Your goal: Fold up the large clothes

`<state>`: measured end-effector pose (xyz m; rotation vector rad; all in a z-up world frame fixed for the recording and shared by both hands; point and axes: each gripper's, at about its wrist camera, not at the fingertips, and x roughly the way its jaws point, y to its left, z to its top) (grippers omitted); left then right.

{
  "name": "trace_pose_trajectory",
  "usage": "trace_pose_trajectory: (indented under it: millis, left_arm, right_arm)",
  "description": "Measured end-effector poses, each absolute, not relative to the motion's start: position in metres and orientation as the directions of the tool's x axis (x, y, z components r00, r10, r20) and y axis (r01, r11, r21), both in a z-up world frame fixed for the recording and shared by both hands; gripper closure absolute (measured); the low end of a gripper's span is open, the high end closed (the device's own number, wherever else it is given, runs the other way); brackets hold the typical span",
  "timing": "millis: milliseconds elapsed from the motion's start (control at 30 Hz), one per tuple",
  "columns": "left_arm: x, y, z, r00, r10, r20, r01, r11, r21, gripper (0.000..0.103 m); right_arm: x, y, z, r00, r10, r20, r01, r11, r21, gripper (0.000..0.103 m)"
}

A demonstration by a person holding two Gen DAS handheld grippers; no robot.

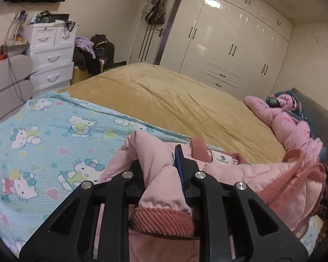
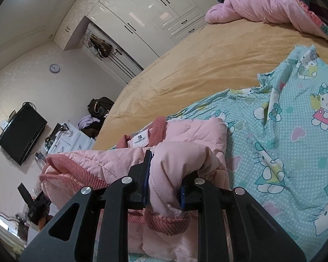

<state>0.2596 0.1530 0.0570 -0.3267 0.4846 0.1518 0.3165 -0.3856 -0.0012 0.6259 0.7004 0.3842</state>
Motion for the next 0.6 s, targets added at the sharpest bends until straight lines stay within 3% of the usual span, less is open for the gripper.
trace_pose_trajectory:
  millis: [333, 433, 500, 600]
  left_arm:
    - [0.267, 0.155, 0.024, 0.879, 0.043, -0.475, -0.197, 0.94, -0.278, 0.089]
    - [0.269, 0.157, 0.017, 0.869, 0.034, -0.494, -0.197, 0.94, -0.28, 0.088]
    - [0.268, 0.158, 0.017, 0.87, 0.03, -0.492, -0.193, 0.94, -0.282, 0.087]
    - [0.265, 0.158, 0.021, 0.872, 0.029, -0.489, -0.185, 0.944, -0.274, 0.087]
  right_arm:
    - [0.331, -0.377, -0.011, 0.705, 0.512, -0.491, -0.08, 0.745, 0.662, 0.078]
    - [0.331, -0.376, -0.012, 0.708, 0.538, -0.457, -0.084, 0.707, 0.703, 0.067]
    - [0.327, -0.376, -0.01, 0.716, 0.551, -0.429, -0.097, 0.687, 0.72, 0.051]
    - [0.319, -0.374, 0.0, 0.739, 0.54, -0.403, -0.121, 0.695, 0.709, 0.035]
